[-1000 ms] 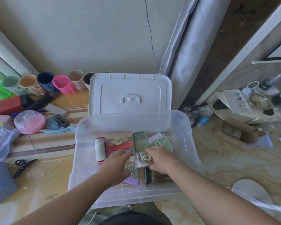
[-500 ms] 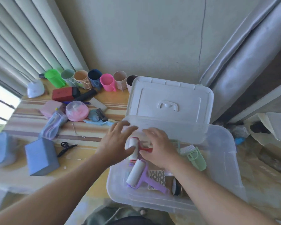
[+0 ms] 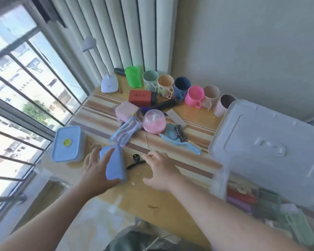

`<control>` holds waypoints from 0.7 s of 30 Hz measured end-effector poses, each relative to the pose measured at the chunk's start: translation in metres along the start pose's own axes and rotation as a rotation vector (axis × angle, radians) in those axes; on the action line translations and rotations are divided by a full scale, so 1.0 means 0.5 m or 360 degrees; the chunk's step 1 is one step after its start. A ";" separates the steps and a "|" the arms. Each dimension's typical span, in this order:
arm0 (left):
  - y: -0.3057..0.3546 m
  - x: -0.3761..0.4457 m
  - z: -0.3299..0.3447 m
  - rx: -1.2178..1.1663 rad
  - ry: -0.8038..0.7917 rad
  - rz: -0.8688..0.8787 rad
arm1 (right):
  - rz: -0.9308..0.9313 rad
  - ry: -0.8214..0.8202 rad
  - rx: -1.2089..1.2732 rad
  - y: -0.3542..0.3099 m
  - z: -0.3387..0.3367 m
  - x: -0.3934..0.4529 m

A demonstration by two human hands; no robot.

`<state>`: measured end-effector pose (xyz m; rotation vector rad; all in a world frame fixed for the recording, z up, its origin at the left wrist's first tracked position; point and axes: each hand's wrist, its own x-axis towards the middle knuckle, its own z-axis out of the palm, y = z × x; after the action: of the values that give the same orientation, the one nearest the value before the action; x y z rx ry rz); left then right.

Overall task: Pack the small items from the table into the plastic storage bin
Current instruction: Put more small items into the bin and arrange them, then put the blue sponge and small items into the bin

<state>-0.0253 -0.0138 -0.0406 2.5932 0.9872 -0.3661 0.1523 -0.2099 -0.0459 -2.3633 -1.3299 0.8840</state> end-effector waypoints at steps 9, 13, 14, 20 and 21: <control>-0.097 0.123 0.033 0.0469 -0.0356 0.0443 | 0.0201 -0.0343 -0.0008 -0.096 0.087 0.148; -0.093 0.130 0.035 0.0464 -0.0365 0.0502 | 0.0236 -0.0335 0.0053 -0.117 0.083 0.173; -0.092 0.128 0.032 0.0440 -0.0360 0.0496 | 0.0247 -0.0326 0.0090 -0.122 0.080 0.177; -0.080 0.099 -0.007 0.0143 -0.0200 0.0508 | 0.0373 -0.0223 0.0339 -0.132 0.064 0.181; -0.075 0.093 -0.017 0.0081 -0.0151 0.0545 | 0.0394 -0.0187 0.0412 -0.134 0.060 0.181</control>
<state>-0.0159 0.0435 -0.0575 2.6960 0.4946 -0.4221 0.1234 -0.0993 -0.0677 -2.3300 -0.9071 1.2030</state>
